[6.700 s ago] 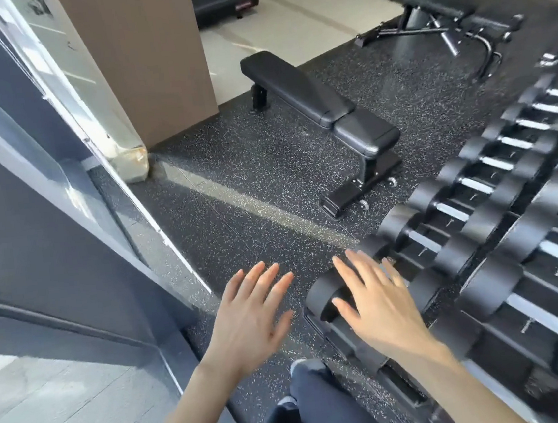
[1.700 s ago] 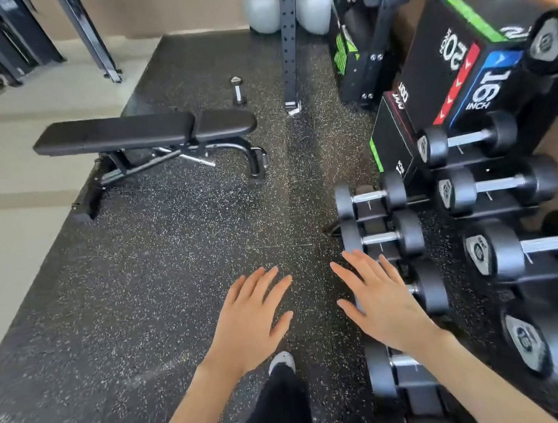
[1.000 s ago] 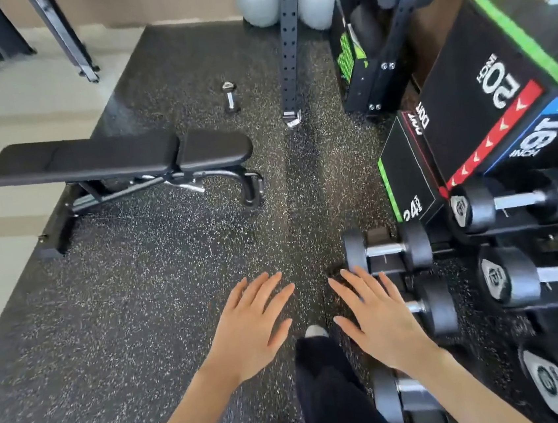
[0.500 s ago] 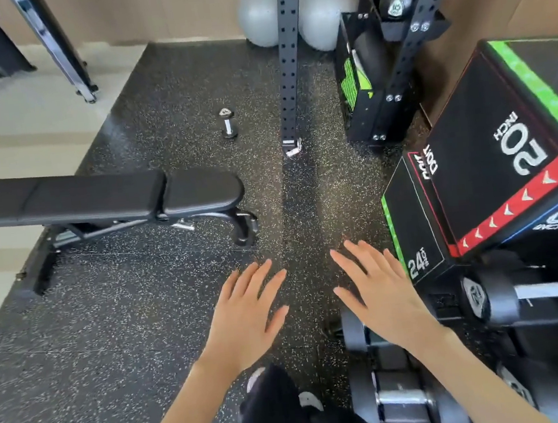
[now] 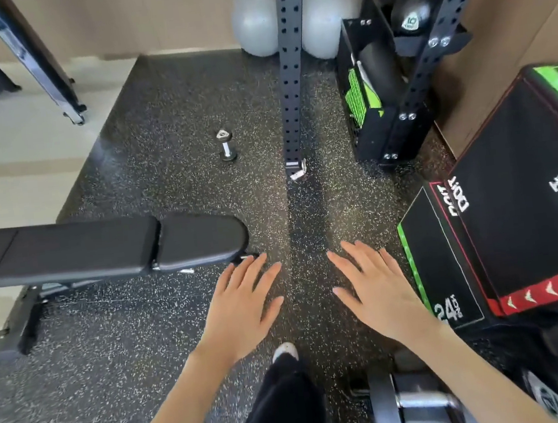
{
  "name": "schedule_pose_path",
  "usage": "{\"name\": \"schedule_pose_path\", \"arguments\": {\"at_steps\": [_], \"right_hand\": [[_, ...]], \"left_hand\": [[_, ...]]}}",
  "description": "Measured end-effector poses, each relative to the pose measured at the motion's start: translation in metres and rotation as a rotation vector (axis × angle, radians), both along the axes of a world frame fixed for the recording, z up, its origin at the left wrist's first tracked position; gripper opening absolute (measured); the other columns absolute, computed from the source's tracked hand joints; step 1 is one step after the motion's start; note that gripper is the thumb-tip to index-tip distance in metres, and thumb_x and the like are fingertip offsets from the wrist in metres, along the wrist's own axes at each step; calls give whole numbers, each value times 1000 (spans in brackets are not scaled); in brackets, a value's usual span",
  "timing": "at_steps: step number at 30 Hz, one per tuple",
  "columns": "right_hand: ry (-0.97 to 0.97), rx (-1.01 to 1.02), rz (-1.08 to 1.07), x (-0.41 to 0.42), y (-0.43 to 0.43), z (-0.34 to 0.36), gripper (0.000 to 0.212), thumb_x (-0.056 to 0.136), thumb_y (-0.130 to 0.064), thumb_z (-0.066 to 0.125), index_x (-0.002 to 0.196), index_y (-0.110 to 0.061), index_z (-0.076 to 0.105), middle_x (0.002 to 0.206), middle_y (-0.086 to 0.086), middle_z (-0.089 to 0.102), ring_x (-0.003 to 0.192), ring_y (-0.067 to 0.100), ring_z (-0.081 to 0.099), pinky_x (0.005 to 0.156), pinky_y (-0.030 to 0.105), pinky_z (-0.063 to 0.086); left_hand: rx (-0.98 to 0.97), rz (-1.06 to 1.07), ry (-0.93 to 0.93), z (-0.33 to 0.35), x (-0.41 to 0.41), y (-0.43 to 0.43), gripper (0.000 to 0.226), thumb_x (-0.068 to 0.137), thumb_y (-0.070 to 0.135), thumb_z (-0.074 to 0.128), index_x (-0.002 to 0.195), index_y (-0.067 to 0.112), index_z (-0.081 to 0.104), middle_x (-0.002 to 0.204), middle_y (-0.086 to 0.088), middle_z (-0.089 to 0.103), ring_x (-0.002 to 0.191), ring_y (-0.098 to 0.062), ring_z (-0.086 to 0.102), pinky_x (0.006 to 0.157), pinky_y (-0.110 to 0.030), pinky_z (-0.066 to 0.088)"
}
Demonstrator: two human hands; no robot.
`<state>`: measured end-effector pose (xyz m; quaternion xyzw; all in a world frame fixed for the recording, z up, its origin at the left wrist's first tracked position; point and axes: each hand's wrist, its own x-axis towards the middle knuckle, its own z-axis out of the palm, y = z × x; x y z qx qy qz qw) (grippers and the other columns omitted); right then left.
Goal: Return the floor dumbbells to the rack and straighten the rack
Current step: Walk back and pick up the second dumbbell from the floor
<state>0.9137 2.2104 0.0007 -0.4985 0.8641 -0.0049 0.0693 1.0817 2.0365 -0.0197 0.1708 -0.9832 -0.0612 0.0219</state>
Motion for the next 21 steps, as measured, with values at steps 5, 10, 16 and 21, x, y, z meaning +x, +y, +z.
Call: {"name": "schedule_pose_path", "arguments": {"at_steps": [5,10,16,21], "right_hand": [[33,-76,-28,-59,-88,26,55,89,-46,34,138,-22,40,140,9,46,129,30,44,102,52,37],[-20,-89,-49,-97,-137,24,54,91,-46,29,139,-21,39,141,9,45,129,28,45,103,51,36],[-38,-4,-31,-154,-180,-1,53,89,-43,42,136,-20,44,137,8,50,124,28,50,97,50,44],[-41,21,31,-229,-230,-11,55,91,-45,31,140,-21,38,141,8,45,129,27,44,102,49,40]], "left_hand": [[-18,-8,51,25,-65,-83,51,98,47,24,137,21,44,141,-6,48,129,-27,45,107,-48,35],[10,-12,38,19,-107,-132,51,95,45,31,137,20,45,142,-6,47,130,-26,45,106,-46,37],[26,-11,-12,-8,-152,-178,53,97,47,24,137,20,46,141,-6,48,129,-27,46,106,-42,28],[33,71,-36,-13,-211,-225,60,99,51,11,137,20,46,140,-6,49,128,-28,47,106,-41,25]]}}
